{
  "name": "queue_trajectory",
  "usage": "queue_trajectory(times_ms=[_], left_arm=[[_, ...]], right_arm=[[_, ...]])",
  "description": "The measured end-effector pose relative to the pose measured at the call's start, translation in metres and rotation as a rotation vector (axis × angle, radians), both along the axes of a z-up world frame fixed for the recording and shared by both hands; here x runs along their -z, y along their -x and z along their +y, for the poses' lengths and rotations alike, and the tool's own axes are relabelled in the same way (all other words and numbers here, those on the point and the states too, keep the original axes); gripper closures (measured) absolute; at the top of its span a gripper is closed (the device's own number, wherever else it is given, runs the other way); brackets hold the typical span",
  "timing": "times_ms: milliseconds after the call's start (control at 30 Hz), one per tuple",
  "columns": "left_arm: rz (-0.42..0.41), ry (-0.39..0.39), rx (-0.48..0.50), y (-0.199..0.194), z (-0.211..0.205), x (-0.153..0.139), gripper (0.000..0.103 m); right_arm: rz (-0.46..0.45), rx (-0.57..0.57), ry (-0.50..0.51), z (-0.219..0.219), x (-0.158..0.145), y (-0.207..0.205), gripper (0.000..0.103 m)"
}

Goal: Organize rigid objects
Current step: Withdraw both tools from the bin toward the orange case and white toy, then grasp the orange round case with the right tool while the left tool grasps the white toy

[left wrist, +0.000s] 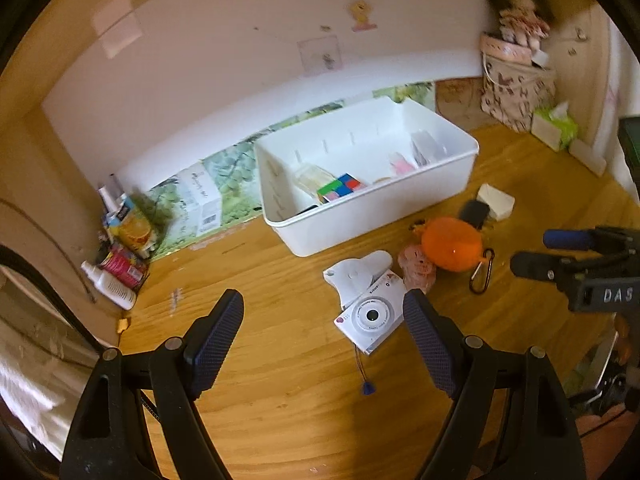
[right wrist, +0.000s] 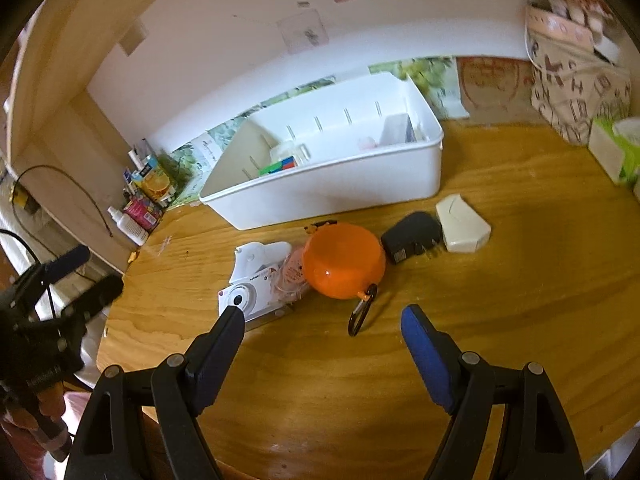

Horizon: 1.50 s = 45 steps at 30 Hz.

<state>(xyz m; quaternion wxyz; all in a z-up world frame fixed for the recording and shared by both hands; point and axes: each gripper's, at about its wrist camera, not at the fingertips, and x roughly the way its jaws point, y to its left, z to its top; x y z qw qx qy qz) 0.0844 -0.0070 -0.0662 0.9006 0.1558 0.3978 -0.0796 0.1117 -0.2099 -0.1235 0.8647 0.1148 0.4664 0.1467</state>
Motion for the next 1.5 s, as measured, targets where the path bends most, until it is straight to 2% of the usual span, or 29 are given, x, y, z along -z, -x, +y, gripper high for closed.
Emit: queue_trajectory(times_ms=[400,633,833,1033,1400,1500], left_arm=[[0.128,-0.014,0.128,-0.033,-0.001,0.029,0.019],[0.249,-0.007,0.182,-0.053,0.000,0.057,0.019],[0.381,0.032,0.200,-0.072,0.002,0.082,0.019],[0.505,0.049,0.204,-0.087,0.000,0.109,0.019],[0.631,0.081,0.242,-0.093,-0.015,0.129,0.019],[0.660,0.092,0.224,-0.097,-0.017,0.134,0.019]], right_arm=[[0.140,0.137,-0.047,-0.001,0.023,-0.032,0.022],[0.233,0.231,-0.091,-0.004,0.041,-0.048,0.022],[0.298,0.291,-0.117,-0.004,0.055,-0.059,0.022],[0.346,0.322,-0.109,0.000,0.065,-0.069,0.022],[0.381,0.324,-0.104,0.010,0.071,-0.087,0.020],[0.382,0.326,-0.097,0.011,0.071,-0.092,0.020]])
